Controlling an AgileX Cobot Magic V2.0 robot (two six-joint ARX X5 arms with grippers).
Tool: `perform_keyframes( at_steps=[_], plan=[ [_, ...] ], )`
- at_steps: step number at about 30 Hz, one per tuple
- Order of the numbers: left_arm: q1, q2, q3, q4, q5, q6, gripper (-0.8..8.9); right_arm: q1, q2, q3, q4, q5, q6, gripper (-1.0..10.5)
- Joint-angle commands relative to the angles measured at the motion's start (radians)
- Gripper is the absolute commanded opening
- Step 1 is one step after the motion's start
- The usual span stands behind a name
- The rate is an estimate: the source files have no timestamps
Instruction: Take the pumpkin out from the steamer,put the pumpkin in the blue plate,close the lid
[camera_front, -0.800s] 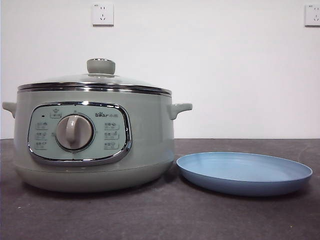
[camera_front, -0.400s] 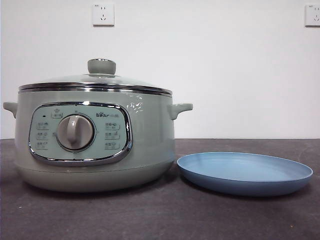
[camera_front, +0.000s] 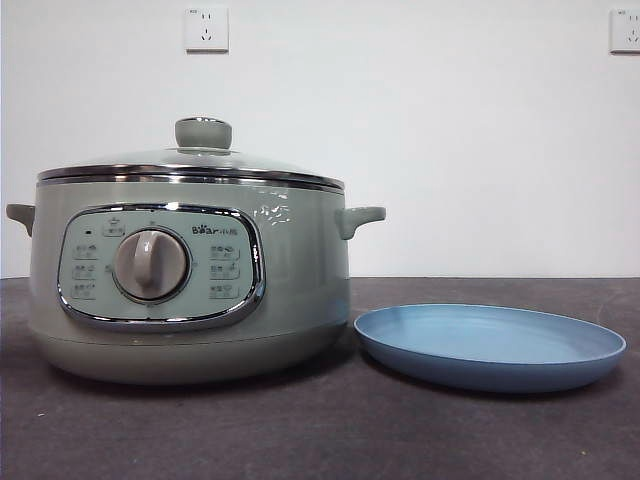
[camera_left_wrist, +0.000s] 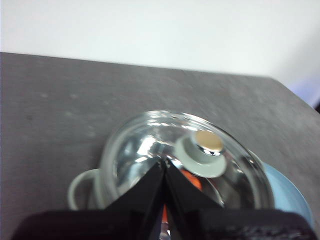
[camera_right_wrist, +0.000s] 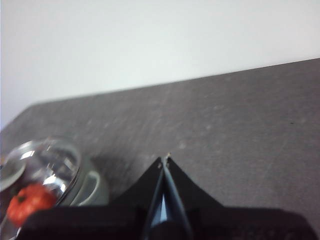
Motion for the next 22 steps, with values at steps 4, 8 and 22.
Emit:
perform_keyframes(
  at_steps=[4, 8, 22],
  plan=[
    [-0.001, 0.101, 0.108, -0.095, 0.066, 0.113, -0.04, -0.002, 0.13, 0.14, -0.126, -0.119, -0.122, 0.0],
    [-0.001, 0.117, 0.125, -0.102, 0.068, 0.113, -0.03, -0.002, 0.18, 0.16, -0.141, -0.156, -0.139, 0.1],
    [-0.027, 0.152, 0.141, -0.07, 0.064, 0.081, 4.27, -0.002, 0.236, 0.16, -0.139, -0.151, -0.102, 4.5]
  ],
)
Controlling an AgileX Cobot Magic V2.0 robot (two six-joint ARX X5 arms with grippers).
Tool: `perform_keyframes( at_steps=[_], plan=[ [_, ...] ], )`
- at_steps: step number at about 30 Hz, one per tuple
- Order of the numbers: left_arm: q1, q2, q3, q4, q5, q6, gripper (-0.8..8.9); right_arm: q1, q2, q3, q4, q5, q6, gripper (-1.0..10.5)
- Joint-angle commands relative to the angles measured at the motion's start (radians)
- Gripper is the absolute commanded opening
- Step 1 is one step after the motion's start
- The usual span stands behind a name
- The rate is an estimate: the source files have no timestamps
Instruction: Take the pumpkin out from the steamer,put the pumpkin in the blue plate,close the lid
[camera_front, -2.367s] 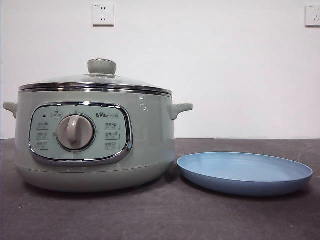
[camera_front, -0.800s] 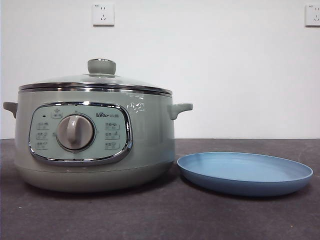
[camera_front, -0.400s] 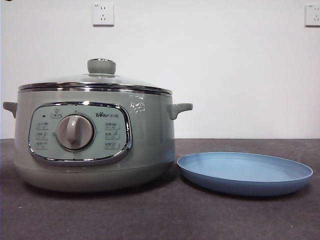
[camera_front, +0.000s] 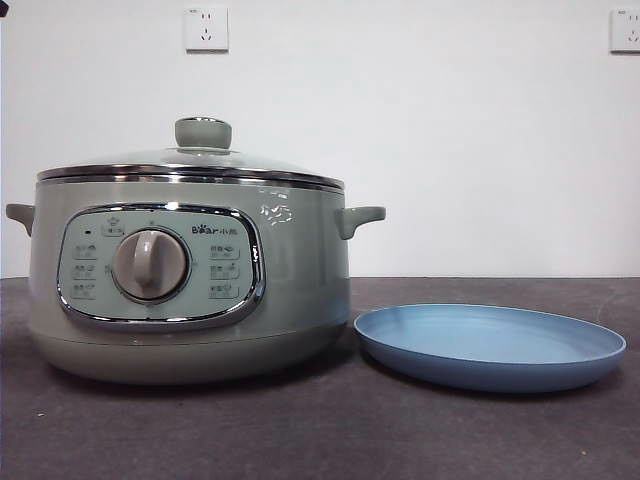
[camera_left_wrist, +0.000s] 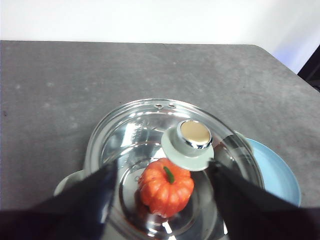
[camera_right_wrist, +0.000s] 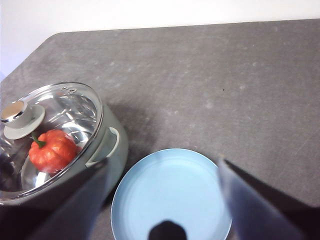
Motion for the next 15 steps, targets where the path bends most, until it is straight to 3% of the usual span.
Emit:
perform_keyframes(
  at_steps=[1, 8, 15],
  plan=[
    [-0.022, 0.039, 0.031, 0.025, 0.0, -0.009, 4.27, -0.002, 0.008, 0.002, 0.006, -0.001, 0.01, 4.5],
    [-0.143, 0.218, 0.184, 0.024, -0.013, 0.016, 4.27, -0.002, 0.017, 0.002, 0.005, -0.002, 0.009, 4.5],
    [-0.277, 0.418, 0.31, 0.021, -0.134, 0.076, 4.27, -0.002, 0.017, 0.002, 0.004, -0.002, 0.009, 4.5]
  ],
)
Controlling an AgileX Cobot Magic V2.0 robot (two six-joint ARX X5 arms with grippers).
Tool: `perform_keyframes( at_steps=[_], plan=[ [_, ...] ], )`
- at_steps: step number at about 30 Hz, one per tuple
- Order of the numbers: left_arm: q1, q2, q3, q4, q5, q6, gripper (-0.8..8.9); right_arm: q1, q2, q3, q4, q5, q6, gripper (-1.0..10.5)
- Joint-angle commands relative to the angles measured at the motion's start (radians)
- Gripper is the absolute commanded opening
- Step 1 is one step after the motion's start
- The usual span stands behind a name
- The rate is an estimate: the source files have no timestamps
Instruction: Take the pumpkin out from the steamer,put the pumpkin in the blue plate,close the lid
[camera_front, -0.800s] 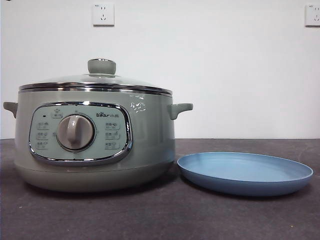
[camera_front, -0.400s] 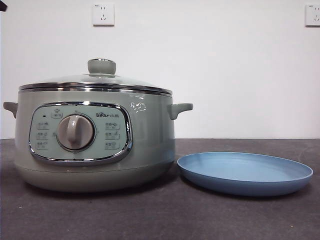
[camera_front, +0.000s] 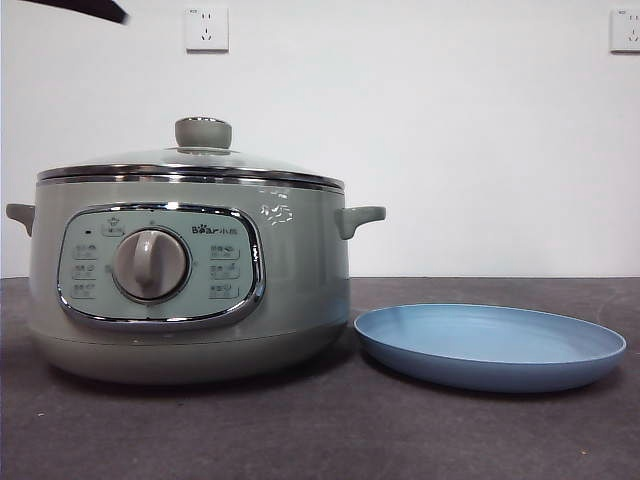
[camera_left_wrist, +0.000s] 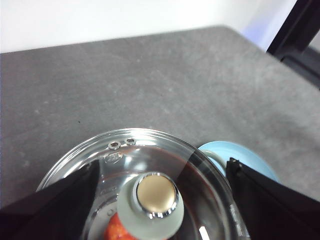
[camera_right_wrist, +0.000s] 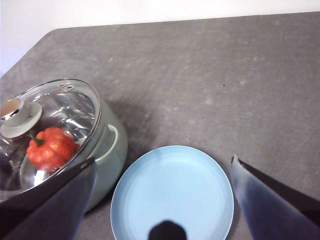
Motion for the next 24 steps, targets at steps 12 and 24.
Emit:
perform_keyframes(
  at_steps=[12, 24],
  plan=[
    [-0.133, 0.259, 0.045, -0.005, -0.167, 0.113, 4.27, -0.002, 0.012, 0.002, 0.004, 0.0, 0.006, 4.5],
    [-0.143, 0.28, 0.045, -0.064, -0.167, 0.13, 4.27, -0.002, 0.046, 0.002, 0.004, 0.0, 0.006, 4.5]
  ],
)
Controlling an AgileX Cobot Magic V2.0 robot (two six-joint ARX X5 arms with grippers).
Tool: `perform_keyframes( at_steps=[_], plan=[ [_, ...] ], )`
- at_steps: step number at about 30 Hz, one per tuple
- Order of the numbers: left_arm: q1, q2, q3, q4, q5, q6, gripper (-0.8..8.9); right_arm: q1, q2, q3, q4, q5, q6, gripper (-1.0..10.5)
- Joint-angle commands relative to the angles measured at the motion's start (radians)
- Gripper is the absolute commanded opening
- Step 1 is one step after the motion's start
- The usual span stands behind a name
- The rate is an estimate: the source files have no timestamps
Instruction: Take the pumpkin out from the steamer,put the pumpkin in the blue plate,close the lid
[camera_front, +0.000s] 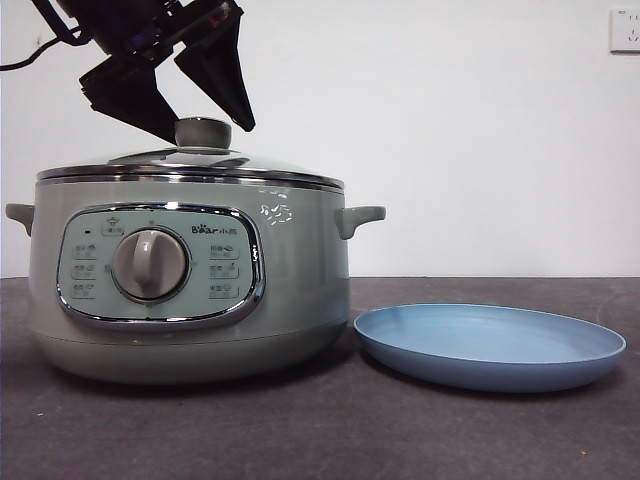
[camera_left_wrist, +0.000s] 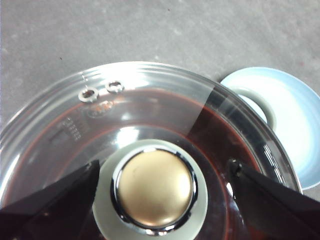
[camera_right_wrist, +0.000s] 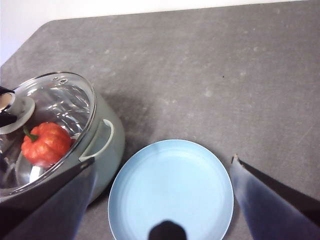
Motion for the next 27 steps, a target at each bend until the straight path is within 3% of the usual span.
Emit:
perform_keyframes(
  at_steps=[1, 4, 7, 11, 15, 17, 21, 27],
  plan=[
    [-0.003, 0.003, 0.001, -0.007, -0.003, 0.029, 4.27, -0.002, 0.008, 0.002, 0.004, 0.0, 0.006, 4.5],
    [-0.003, 0.003, 0.001, -0.008, -0.005, 0.035, 4.24, -0.002, 0.01, 0.002, 0.004, -0.001, 0.006, 4.5],
    [-0.003, 0.006, 0.001, -0.008, -0.005, 0.037, 3.31, -0.002, 0.01, 0.002, 0.005, -0.001, 0.006, 4.4],
    [-0.003, 0.016, 0.001, -0.006, -0.005, 0.038, 2.88, -0.002, 0.01, 0.002, 0.005, -0.002, 0.006, 4.4],
    [-0.004, 0.03, 0.001, -0.018, -0.003, 0.039, 0.52, -0.002, 0.01, 0.002, 0.004, -0.003, 0.006, 4.4],
    [-0.003, 0.035, 0.001, -0.02, -0.003, 0.039, -0.15, -0.002, 0.01, 0.002, 0.004, -0.003, 0.007, 4.4],
    [-0.003, 0.036, 0.001, 0.018, -0.004, 0.039, -0.12, -0.001, 0.01, 0.002, 0.004, -0.014, 0.008, 4.4],
    [-0.003, -0.014, 0.001, 0.089, -0.004, 0.037, -0.12, -0.001, 0.01, 0.002, 0.006, -0.109, 0.033, 4.4]
  ],
)
